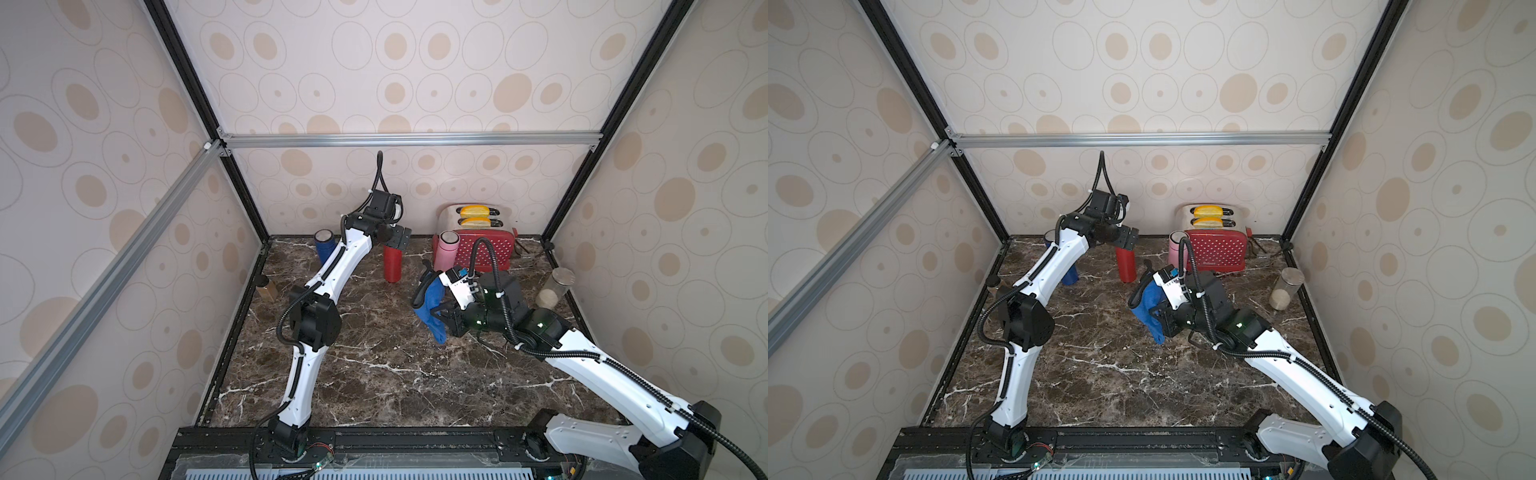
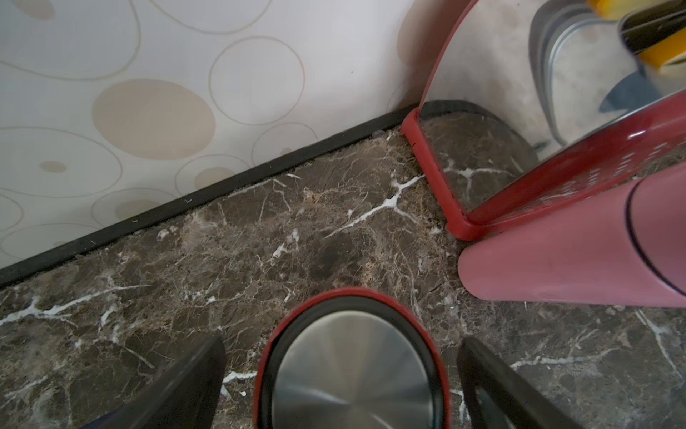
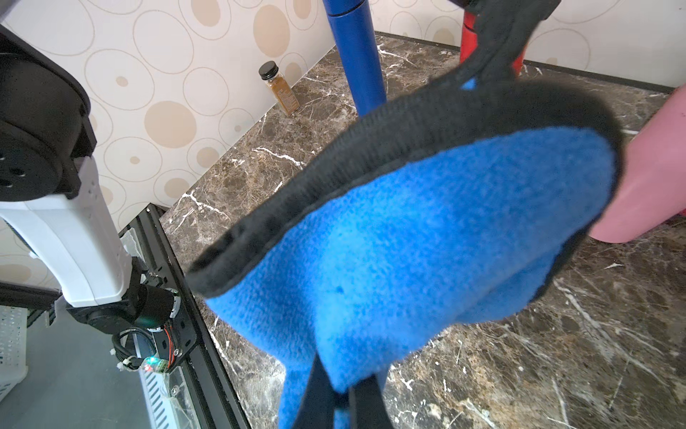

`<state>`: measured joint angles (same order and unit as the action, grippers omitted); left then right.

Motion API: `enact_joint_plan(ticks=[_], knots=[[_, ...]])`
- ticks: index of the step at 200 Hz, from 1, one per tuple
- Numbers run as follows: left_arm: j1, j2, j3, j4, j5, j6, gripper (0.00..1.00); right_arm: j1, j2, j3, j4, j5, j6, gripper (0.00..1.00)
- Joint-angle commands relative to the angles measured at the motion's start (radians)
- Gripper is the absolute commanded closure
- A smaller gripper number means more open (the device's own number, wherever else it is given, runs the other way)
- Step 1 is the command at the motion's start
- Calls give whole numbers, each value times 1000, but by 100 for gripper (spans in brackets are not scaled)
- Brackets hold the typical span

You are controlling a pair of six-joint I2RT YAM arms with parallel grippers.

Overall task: Wipe the surface of the thermos
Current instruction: Pick up the thermos from the center of the board.

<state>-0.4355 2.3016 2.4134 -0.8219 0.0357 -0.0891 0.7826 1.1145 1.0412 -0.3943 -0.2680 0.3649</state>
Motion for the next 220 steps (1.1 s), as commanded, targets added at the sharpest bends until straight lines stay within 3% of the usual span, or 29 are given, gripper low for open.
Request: enact_joint_plan(ticks=[1, 67, 115, 147, 155, 177, 189, 202, 220], knots=[[-3, 9, 57, -45, 3, -6, 1, 9, -18, -3, -13, 15, -6, 100], [-8, 64, 73, -38, 51, -22, 1, 8, -25, 1, -36, 30, -3, 100], [-9, 77, 84, -68, 61, -19, 8, 8, -26, 8, -41, 30, -6, 100], [-8, 68, 64, -55, 50, 9, 26, 7, -31, 8, -42, 30, -6, 100], [-9, 60, 49, -44, 43, 19, 37, 8, -35, 7, -43, 32, -5, 100], [-9, 23, 9, -30, 35, 41, 78, 8, -45, -2, -42, 40, -2, 100], [-8, -20, -43, -10, 43, 50, 91, 9, -48, -7, -36, 45, 5, 100], [-8, -81, -111, 15, 59, 61, 100, 7, -42, -8, -26, 45, 12, 100], [-8, -171, -192, 20, 86, 70, 100, 3, -21, 0, -13, 44, 17, 100]])
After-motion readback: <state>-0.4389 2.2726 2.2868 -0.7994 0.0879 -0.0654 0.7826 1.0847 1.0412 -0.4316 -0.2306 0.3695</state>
